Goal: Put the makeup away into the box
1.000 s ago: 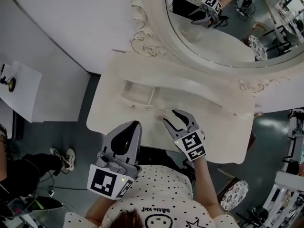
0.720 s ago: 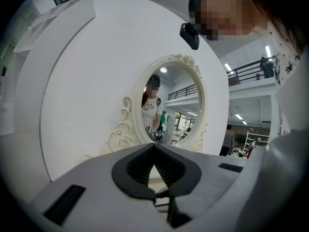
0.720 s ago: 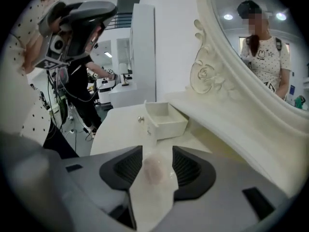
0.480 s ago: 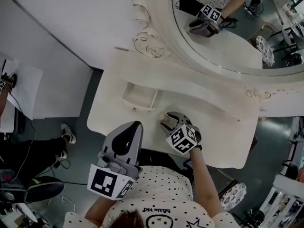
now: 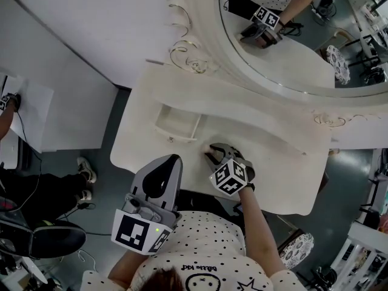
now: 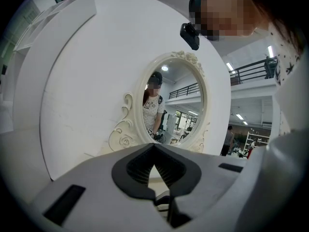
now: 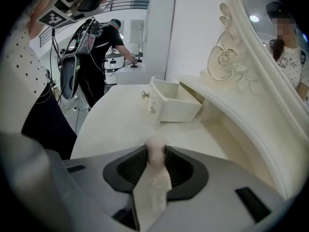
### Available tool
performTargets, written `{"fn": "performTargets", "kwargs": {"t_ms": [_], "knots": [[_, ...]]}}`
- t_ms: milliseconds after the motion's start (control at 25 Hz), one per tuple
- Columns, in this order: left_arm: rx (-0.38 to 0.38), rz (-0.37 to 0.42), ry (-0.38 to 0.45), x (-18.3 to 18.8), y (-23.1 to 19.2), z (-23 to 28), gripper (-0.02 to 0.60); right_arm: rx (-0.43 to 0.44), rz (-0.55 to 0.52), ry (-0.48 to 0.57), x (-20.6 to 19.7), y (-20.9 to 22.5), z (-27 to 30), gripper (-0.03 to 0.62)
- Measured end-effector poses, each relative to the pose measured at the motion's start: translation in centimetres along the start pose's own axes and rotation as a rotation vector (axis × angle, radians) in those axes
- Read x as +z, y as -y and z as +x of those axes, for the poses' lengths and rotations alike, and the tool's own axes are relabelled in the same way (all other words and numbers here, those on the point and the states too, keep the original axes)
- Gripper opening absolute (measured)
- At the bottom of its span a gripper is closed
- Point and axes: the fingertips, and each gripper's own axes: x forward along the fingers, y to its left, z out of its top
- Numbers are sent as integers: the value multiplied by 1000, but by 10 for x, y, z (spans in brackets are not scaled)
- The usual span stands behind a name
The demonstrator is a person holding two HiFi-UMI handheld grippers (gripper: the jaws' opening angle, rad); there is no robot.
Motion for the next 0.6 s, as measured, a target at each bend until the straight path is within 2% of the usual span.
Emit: {"fn": "performTargets", "kwargs": {"t_ms": [120,240,400,600], "knots": [[2,-1,2,0,0,-3,5,-9,16,0,2,1,-4,123],[4,1,10,1,-1,-6,5,-43,77,52,9,7,-16,123],[3,2,18,3,-1,-10,5,-110,209,193,33,19,-48,123],[-12,9,40,8,3,-16,5,-218,347,424,73,37,-114,123]]}}
